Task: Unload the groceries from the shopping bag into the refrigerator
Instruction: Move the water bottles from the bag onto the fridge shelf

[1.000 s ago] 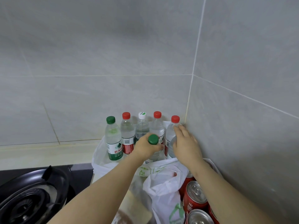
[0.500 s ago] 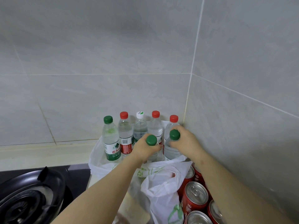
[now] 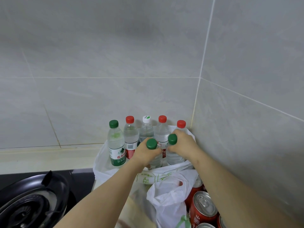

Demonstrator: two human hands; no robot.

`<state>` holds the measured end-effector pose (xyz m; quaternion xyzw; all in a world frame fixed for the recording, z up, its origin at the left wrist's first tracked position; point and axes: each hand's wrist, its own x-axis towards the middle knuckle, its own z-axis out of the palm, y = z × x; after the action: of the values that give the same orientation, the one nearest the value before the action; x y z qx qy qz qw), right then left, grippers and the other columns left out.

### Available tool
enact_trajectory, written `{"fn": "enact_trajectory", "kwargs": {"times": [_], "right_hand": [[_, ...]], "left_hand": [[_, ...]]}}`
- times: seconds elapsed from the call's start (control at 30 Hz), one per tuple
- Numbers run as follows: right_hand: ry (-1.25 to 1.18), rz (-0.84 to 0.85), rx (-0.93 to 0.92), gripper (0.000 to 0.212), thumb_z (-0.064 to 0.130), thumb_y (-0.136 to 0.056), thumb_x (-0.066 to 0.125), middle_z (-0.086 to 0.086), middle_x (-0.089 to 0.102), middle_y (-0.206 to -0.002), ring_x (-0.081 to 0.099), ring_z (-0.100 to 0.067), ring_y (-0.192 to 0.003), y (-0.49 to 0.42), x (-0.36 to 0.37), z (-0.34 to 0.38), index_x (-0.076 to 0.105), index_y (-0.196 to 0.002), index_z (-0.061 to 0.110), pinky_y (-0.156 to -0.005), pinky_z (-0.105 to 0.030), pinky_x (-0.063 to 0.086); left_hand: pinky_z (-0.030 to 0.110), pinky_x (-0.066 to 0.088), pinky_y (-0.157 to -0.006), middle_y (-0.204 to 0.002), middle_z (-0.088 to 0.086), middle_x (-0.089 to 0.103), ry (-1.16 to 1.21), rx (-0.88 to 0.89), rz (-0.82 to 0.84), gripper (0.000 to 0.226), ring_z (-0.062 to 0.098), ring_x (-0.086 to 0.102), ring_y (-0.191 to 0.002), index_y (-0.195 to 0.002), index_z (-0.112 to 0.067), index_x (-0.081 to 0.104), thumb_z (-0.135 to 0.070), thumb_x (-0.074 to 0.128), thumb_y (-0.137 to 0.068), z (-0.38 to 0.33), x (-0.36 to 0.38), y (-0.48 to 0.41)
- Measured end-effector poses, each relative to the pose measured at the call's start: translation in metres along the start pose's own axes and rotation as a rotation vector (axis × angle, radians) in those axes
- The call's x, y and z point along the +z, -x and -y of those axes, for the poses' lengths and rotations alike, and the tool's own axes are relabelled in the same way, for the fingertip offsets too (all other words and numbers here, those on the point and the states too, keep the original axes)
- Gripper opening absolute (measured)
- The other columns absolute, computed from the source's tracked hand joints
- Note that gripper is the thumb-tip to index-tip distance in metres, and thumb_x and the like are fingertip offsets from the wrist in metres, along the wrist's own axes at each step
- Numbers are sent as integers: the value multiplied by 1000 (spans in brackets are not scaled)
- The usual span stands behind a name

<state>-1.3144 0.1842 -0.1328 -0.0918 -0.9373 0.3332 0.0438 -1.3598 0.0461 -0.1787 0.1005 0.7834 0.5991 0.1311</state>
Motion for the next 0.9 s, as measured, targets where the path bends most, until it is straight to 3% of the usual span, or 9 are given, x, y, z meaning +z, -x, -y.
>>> {"fn": "enact_trajectory", "kwargs": {"times": [0.17,0.27,0.37,0.5,0.57,0.67,0.8,0.9], "right_hand": [[-199,99,1,16,12,-82,66,8,54,-78,52,-16,-87,-2,4,-4,53,-90,19,-75,-24,41],[-358,190,60,22,9,-82,65,-6,67,-99,61,-21,-99,-4,13,-3,60,-103,13,-92,-34,49],[-417,204,72,35,13,-79,66,-6,67,-107,62,-22,-103,-8,25,-3,59,-113,19,-98,-43,47],[-420,123,76,25,7,-82,59,-14,66,-107,59,-29,-105,-8,30,2,61,-105,14,-96,-45,47],[-445,87,76,28,10,-81,60,-8,66,-104,59,-26,-102,-4,31,1,59,-107,19,-96,-46,47],[-502,17,75,26,11,-80,59,-3,65,-100,58,-24,-101,3,30,-1,57,-105,19,-95,-42,47],[-632,-82,41,19,9,-83,57,5,59,-83,56,-17,-87,20,22,4,54,-88,26,-79,-29,46],[-662,-143,1,17,10,-84,54,4,55,-79,54,-18,-82,33,14,14,51,-82,27,-73,-35,49]], "left_hand": [[44,54,-80,-88,5,59,-9,0,5,22,19,55,-80,-103,-7,59,-14,61,-83,-2,-3,-1],[37,53,-74,-82,2,56,32,-12,5,18,16,53,-74,-102,-10,58,-9,60,-84,-2,-6,-1],[36,53,-70,-81,3,58,78,-16,-17,20,18,55,-75,-101,-7,60,-8,61,-81,-1,-9,0],[33,52,-69,-79,1,60,152,-27,-95,15,16,56,-76,-96,-12,61,-8,62,-81,2,-11,2],[38,53,-77,-80,0,60,208,-41,-155,15,16,57,-77,-92,-17,61,-8,64,-81,6,-11,4],[33,49,-78,-81,-4,62,214,-26,-251,18,15,57,-79,-85,-26,60,-13,69,-76,9,-10,9],[36,51,-77,-77,-4,62,224,24,-321,19,18,58,-80,-82,-27,62,-13,70,-74,2,-16,24],[39,54,-71,-75,-2,59,254,73,-357,21,19,56,-77,-81,-27,61,-9,68,-77,-11,-24,41]]}}
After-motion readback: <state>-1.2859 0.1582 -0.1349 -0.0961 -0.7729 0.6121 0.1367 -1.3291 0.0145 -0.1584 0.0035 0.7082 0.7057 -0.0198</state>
